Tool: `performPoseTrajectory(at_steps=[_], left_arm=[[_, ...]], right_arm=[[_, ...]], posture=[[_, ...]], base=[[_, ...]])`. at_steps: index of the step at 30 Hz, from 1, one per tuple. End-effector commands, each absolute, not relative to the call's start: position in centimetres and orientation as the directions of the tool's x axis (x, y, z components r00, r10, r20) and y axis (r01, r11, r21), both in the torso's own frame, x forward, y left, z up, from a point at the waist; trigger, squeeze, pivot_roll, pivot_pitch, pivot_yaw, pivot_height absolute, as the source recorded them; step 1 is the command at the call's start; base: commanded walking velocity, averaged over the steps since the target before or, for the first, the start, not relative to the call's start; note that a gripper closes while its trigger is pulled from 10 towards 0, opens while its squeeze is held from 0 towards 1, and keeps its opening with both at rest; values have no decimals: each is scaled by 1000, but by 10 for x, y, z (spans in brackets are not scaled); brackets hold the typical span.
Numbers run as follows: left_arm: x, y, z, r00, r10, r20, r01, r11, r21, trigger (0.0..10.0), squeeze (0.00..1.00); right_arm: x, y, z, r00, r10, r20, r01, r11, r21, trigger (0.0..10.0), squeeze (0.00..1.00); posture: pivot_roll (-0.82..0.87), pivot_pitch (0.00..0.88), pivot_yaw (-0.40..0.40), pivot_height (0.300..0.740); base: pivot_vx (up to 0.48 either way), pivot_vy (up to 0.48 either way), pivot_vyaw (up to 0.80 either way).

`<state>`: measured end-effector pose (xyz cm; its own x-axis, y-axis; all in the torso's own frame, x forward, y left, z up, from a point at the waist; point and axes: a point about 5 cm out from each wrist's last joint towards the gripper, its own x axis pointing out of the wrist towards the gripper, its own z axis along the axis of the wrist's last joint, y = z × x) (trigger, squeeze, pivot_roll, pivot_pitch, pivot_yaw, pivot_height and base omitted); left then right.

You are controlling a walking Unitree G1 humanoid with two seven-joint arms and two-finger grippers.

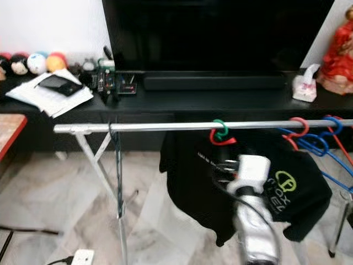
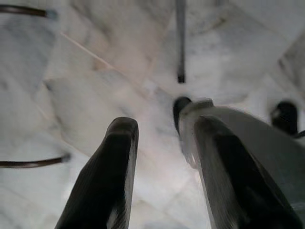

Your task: Hang hanger

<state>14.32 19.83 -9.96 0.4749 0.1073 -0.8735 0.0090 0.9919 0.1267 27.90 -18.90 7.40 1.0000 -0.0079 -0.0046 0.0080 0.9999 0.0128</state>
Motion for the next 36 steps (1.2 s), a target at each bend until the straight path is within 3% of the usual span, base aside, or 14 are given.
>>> performPoseTrajectory(at_steps=[1,10,23,29,36], left_arm=[[132,191,-105,431,87,-898,28,994,110,10000,0],[131,189,-105,417,79,-905,36,994,104,10000,0],[131,189,-106,413,77,-908,46,993,105,10000,0],[132,189,-105,414,82,-906,38,994,107,10000,0],[132,189,-105,416,82,-906,32,994,105,10000,0]], right_arm=[[274,-199,70,999,-33,-32,33,999,-1,10000,0],[276,-207,72,998,-48,-47,47,999,-26,10000,0],[297,-232,56,943,-161,-291,144,987,-78,10000,0],[315,-217,55,927,-3,-375,-16,999,-48,10000,0],[316,-200,52,905,138,-403,-147,989,6,10000,0]], posture=[[-100,0,-19,740],[-104,0,-24,740],[-98,0,-26,740],[-87,0,-25,740],[-83,0,-27,740]], base=[[0,0,0],[0,0,0],[0,0,0],[0,0,0],[0,0,0]])
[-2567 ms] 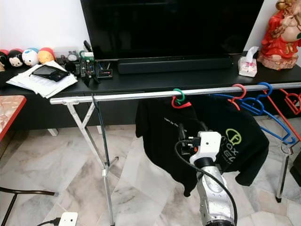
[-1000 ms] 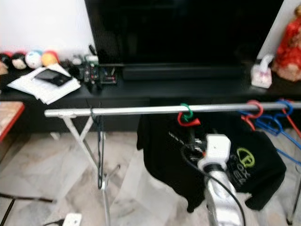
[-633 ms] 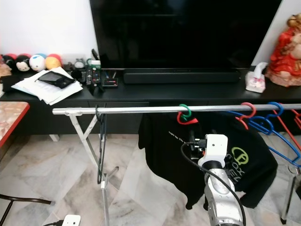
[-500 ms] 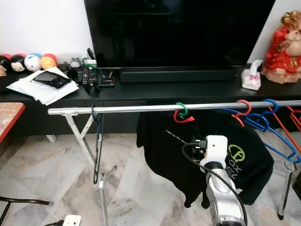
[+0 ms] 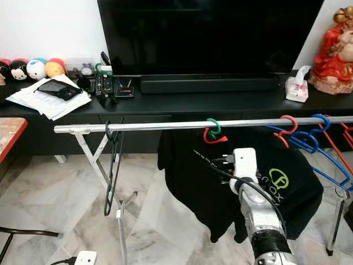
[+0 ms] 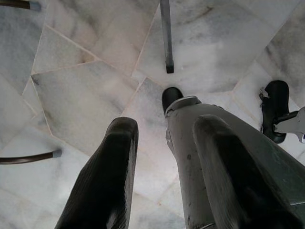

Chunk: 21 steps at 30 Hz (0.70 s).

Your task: Hang hanger

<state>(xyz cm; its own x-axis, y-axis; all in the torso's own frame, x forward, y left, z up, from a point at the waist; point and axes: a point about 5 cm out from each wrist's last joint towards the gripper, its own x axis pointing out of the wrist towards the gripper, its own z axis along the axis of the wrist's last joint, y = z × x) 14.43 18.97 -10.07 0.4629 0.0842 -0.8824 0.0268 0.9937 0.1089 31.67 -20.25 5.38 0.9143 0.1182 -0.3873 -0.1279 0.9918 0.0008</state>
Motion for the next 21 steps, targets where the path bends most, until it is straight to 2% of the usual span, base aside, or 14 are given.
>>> performPoseTrajectory(at_steps=[1,15,21], left_arm=[[132,189,-105,416,82,-906,32,994,105,10000,0],[131,189,-106,414,83,-907,35,994,107,10000,0],[130,189,-106,416,93,-905,13,994,108,10000,0]], right_arm=[[316,-200,52,905,138,-403,-147,989,6,10000,0],[314,-193,46,904,171,-391,-167,985,46,10000,0],[319,-174,54,917,231,-326,-218,973,76,10000,0]], posture=[[-83,0,-27,740],[-84,0,-25,740],[-69,0,-33,740]], base=[[0,0,0],[0,0,0],[0,0,0]])
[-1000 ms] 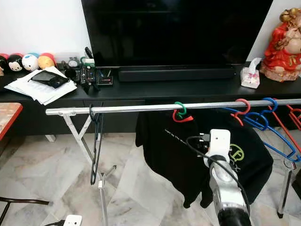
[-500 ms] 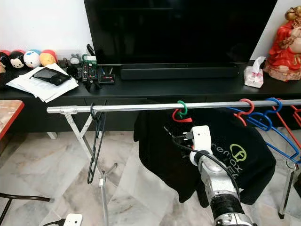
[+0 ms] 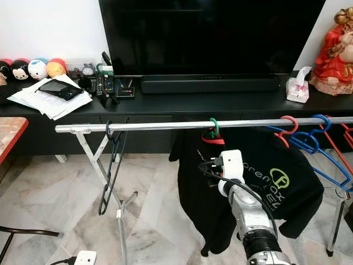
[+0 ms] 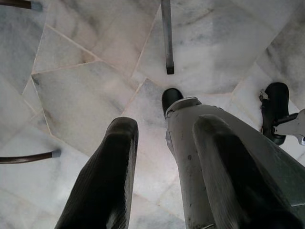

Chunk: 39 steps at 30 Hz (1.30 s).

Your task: Hang hanger

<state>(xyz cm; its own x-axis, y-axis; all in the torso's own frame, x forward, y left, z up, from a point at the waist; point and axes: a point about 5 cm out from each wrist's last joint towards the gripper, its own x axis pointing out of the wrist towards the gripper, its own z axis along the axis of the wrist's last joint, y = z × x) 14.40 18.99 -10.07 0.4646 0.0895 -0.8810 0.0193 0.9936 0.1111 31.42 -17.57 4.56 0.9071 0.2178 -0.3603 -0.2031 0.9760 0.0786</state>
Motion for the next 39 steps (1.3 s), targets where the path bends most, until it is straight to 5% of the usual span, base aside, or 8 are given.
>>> performPoseTrajectory(at_steps=[1,10,11,12,13,20,25,39], left_arm=[[130,189,-106,416,93,-905,13,994,108,10000,0],[129,187,-106,416,95,-904,-2,995,103,10000,0],[129,187,-107,415,96,-905,-8,995,102,10000,0],[128,187,-107,415,96,-905,-8,995,102,10000,0],[128,187,-107,413,97,-906,-6,995,103,10000,0],[126,188,-107,410,97,-907,-1,994,106,10000,0],[125,189,-107,412,94,-906,5,994,105,10000,0],[125,187,-108,413,79,-907,21,995,97,10000,0]], right_arm=[[319,-174,54,917,231,-326,-218,973,76,10000,0],[324,-168,57,916,250,-313,-244,968,59,10000,0],[324,-169,57,916,250,-315,-246,968,51,6196,0],[324,-169,57,916,250,-314,-247,968,50,6196,0],[325,-170,57,917,249,-312,-246,968,49,2784,0],[325,-169,55,916,239,-323,-234,971,53,0,0],[325,-168,54,917,236,-321,-232,971,52,1451,0],[324,-172,50,919,207,-335,-205,978,40,0,0]], posture=[[-69,0,-33,740],[-62,0,-44,740],[-62,0,-44,740],[-62,0,-44,740],[-63,0,-42,740],[-66,0,-38,740],[-72,0,-32,740],[-80,0,-29,740]], base=[[0,0,0],[0,0,0],[0,0,0],[0,0,0],[0,0,0],[0,0,0],[0,0,0],[0,0,0]])
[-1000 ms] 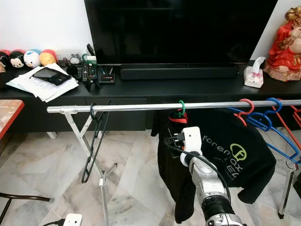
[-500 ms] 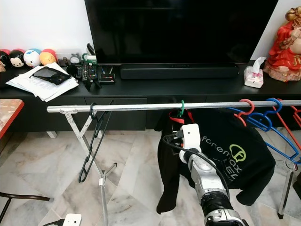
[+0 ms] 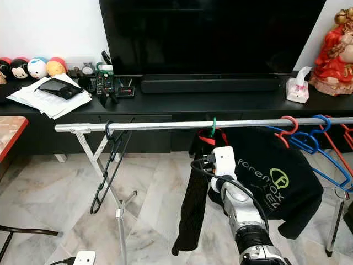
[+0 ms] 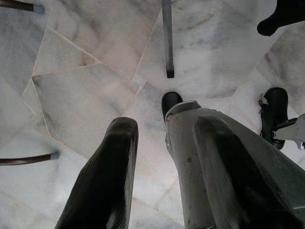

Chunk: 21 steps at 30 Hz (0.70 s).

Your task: Hang hanger

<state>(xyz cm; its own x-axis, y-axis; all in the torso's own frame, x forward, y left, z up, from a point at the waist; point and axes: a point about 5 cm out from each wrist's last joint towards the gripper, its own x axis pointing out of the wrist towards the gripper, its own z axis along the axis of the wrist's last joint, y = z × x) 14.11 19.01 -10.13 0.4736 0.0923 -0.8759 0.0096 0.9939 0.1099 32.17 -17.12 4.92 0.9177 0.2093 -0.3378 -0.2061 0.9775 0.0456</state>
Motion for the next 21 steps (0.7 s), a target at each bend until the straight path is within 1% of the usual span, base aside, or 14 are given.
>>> performPoseTrajectory(at_steps=[1,6,21], left_arm=[[125,187,-108,413,79,-907,21,995,96,10000,0],[124,187,-108,413,79,-907,18,995,95,10000,0],[126,188,-107,421,92,-903,6,995,104,10000,0]], right_arm=[[324,-171,50,920,208,-334,-206,978,41,0,0],[324,-165,50,918,220,-331,-217,975,45,0,0],[323,-168,51,934,189,-304,-187,982,35,0,0]], posture=[[-80,0,-29,740],[-74,0,-31,740],[-62,0,-18,740]], base=[[0,0,0],[0,0,0],[0,0,0]])
